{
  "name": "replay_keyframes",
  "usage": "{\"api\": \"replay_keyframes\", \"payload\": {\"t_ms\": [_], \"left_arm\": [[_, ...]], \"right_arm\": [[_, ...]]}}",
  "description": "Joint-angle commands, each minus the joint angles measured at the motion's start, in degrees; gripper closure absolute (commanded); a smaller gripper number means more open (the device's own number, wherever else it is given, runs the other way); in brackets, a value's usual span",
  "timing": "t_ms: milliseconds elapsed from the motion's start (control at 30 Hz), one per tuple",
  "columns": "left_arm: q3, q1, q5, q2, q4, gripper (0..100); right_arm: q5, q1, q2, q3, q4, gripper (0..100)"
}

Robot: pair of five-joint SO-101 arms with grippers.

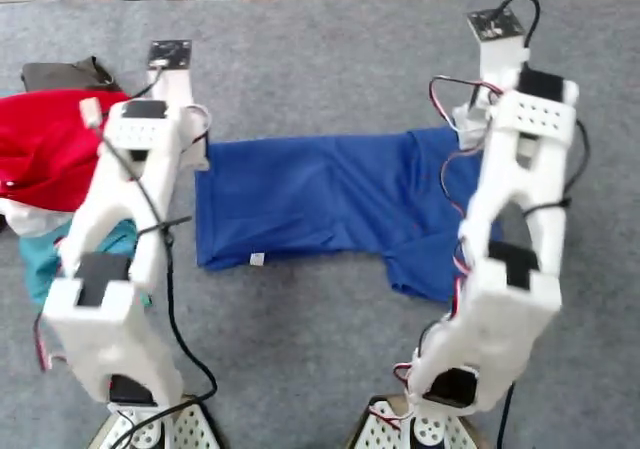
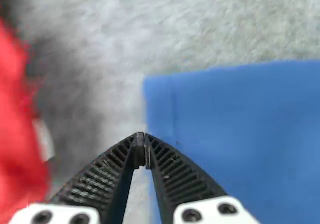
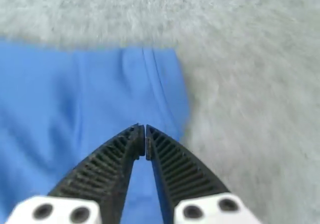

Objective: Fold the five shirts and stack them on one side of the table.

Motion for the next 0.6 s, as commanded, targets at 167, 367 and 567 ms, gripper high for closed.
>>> {"api": "replay_keyframes", "payload": {"t_ms": [167,367,567], "left_arm": [[-15.8,-2.2,7.3,18.2,0.0,97],[-22.3,-4.7,8.3,20.3,5.2,97],[-23.3,-2.9,8.3,17.8,7.2,97]], "right_arm": [[-0.9,3.0,25.1,-25.6,-0.2,98.3],[-0.8,6.6,37.1,-43.1,6.2,98.3],[1.6,6.2,42.2,-60.6,17.5,98.3]]}}
